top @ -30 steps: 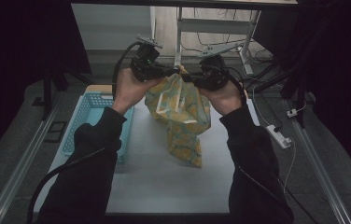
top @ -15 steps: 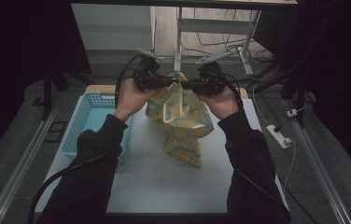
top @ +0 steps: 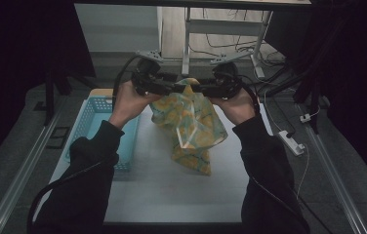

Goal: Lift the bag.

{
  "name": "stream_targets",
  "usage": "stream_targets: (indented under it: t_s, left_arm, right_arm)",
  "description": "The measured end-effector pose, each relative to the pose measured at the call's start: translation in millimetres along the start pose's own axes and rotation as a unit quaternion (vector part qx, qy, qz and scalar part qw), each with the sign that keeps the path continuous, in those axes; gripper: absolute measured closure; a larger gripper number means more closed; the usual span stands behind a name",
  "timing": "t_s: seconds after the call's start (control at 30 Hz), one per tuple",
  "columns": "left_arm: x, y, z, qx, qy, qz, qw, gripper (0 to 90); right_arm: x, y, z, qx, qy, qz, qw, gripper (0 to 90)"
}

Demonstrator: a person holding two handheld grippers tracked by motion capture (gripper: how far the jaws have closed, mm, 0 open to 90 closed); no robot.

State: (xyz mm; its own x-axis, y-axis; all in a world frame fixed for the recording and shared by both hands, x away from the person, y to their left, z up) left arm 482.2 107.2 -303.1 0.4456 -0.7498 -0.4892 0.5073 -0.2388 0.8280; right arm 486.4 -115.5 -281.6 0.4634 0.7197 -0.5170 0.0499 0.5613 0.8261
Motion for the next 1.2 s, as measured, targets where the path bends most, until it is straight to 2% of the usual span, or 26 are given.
stream_targets:
  t_s: [0.17,0.23,0.6,0.73,0.97,1.2]
  left_arm:
    - [-11.9,-4.5,0.6,-0.018,-0.014,0.001,0.9997,24.5]
    - [-16.0,-8.3,0.9,-0.026,-0.014,-0.002,0.9996,19.3]
    - [-33.2,-38.3,-2.7,-0.033,-0.019,-0.003,0.9993,6.3]
    - [-37.0,-51.0,-4.1,-0.031,-0.019,-0.003,0.9993,3.3]
    - [-40.8,-75.4,-6.6,-0.035,-0.02,-0.004,0.9992,0.0]
    - [-39.3,-101.8,-10.8,-0.044,-0.01,-0.018,0.9988,0.0]
  right_arm:
    - [-7.2,-0.1,0.8,0.008,0.0,0.002,1.0,56.1]
    - [-10.1,-1.1,0.4,0.009,-0.001,0.003,1.0,53.6]
    - [-15.5,-16.6,-3.6,0.022,0.01,0.013,0.9996,36.9]
    - [-16.2,-24.0,-6.8,0.027,0.018,0.019,0.9993,29.4]
    - [-15.8,-38.0,-13.9,0.031,0.02,0.018,0.9992,18.8]
    - [-7.8,-57.3,-22.4,0.036,0.022,0.007,0.9991,9.2]
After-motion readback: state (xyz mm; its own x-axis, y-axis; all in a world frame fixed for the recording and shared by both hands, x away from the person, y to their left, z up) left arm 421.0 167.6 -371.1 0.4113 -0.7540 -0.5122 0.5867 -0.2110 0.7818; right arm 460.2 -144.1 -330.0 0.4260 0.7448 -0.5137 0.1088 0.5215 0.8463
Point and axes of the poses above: each handheld gripper's, and its own axes: x roughly forward along the jaws, y roughly out of its top, z roughly to its right, the point moved 2 cm from there along x, roughly forward along the jaws, and after that the axes turned 13 degrees about -x, right-handed, at the moved point
